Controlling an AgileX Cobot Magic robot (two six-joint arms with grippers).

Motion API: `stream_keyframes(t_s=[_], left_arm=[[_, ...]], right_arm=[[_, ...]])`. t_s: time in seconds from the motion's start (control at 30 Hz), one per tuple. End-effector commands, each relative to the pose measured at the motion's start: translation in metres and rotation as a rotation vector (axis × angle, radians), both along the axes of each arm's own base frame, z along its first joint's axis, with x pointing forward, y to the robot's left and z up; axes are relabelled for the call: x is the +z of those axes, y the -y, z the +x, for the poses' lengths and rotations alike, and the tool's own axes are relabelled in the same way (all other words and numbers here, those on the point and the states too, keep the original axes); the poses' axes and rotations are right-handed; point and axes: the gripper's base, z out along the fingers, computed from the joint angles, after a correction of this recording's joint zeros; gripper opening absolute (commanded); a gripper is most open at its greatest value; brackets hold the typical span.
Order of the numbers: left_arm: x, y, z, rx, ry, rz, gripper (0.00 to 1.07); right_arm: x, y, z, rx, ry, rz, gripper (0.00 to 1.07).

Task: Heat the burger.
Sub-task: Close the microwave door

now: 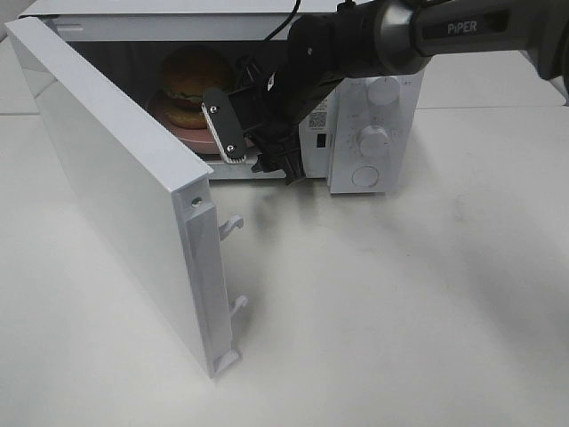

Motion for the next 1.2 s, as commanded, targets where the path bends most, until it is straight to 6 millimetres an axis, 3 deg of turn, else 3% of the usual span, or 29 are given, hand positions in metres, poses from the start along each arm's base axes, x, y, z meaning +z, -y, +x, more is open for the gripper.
stream_keyframes(t_s=[0.03,0.6,1.2], left_arm=[[-0.001,0.000,-0.003,0.007,0.020,0.003,0.90],[-0.001,0.000,-0.003,0.007,0.020,0.003,0.90],[-0.001,0.000,-0.003,0.007,0.020,0.003,0.90]], right_arm=[[0.013,0.006,-0.006,-0.016,0.021,0.029,0.78],[0.030,0.028,-0.038,-0.030,0.057,0.053,0.76],[0.046,0.065,-0.096,-0.046,0.054,0.054,0.76]])
